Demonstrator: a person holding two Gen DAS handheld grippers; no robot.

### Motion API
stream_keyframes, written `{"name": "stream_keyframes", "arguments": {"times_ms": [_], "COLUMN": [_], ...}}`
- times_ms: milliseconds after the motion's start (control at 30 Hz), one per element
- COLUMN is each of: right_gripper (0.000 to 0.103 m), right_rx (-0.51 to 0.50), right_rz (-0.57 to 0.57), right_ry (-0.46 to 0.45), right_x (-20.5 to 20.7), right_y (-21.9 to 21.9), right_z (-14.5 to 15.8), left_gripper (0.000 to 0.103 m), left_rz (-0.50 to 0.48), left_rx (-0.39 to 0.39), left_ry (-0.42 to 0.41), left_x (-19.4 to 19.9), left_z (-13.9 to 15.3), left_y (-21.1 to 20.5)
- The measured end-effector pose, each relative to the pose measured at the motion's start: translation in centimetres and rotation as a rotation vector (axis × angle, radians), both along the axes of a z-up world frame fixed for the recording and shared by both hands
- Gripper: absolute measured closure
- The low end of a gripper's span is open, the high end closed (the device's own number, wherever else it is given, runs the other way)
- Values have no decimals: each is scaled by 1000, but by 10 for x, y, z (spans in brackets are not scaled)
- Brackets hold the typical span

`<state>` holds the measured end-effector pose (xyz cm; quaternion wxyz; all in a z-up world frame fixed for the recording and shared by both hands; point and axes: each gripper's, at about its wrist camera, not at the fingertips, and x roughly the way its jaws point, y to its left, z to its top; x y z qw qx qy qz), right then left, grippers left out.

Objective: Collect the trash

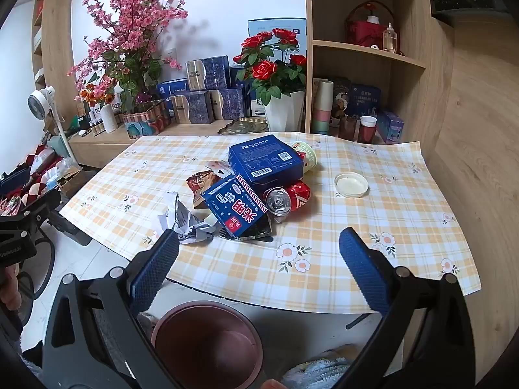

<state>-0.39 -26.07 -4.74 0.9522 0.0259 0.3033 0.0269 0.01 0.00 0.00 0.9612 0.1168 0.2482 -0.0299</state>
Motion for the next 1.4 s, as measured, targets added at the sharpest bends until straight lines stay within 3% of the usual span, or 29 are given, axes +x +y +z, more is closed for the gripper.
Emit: {"name": "stream_keyframes", "arguments": {"times_ms": [1400], "right_gripper": [6], "right_rx": [4], "right_rz": [1], "right_ry": [-1], "right_x": [0], "right_y": [1], "right_z": [2], "left_gripper": [5], "left_rz": [-4], "left_rx": [-9], "left_ry": [-3], "left_x": [-2], "left_z": [-2], "left_y": [-4]}}
